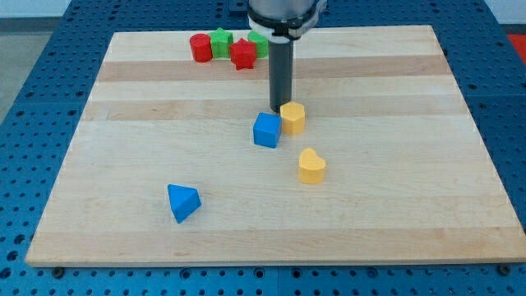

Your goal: Move the yellow hexagon to the right side of the blue cube

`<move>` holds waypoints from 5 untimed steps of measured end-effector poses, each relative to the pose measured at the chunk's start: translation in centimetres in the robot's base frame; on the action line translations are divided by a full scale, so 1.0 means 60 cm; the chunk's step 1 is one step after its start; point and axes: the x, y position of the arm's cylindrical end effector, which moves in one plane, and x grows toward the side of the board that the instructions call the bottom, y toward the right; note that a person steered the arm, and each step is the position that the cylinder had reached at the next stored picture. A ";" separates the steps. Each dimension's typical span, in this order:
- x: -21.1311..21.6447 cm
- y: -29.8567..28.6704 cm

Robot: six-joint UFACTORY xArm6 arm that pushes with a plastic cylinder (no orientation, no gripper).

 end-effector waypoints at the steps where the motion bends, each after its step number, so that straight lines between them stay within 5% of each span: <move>1: 0.013 -0.003; 3: 0.033 -0.120; 4: 0.163 -0.189; 5: 0.308 -0.064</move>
